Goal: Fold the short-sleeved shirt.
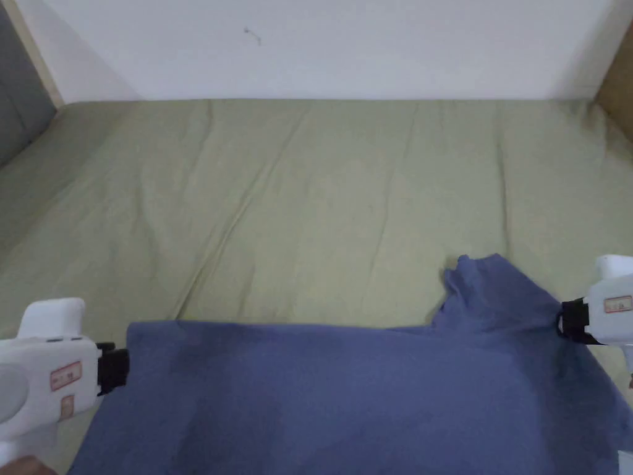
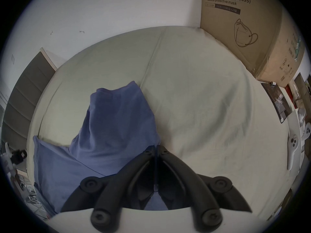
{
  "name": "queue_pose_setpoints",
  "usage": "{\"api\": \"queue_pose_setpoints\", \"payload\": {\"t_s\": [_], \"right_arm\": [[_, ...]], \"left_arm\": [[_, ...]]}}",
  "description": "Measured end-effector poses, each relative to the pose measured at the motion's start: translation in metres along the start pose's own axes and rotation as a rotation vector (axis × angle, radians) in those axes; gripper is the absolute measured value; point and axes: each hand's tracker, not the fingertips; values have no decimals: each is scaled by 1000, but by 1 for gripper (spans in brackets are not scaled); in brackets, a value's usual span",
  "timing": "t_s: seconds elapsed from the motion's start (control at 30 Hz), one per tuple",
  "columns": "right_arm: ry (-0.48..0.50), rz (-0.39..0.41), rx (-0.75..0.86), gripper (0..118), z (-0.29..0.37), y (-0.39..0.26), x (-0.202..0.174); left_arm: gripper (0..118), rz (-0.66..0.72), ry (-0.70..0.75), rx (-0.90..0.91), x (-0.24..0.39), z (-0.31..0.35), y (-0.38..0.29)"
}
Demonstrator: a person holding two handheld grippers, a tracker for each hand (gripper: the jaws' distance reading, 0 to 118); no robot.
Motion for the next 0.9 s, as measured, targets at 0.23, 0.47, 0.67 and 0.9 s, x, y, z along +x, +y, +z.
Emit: {"api": "queue_pose_setpoints", "payload": {"t_s": [0.23,0.47,0.67,0.9], "right_arm": [[2,12,2,2,4,2,0],[11,28,-1,2,13,1,-6],[55,54,60,2,66,-8,-7],[100,56,132,2,163,-75,5]], "left_arm": [[107,20,36,-68,-6,-83,51],[13,-46,76,-103,11,-97,45],[2,-66,20,-43,17,-25,38],[2,-25,-19,96,-5,105,-17]]}}
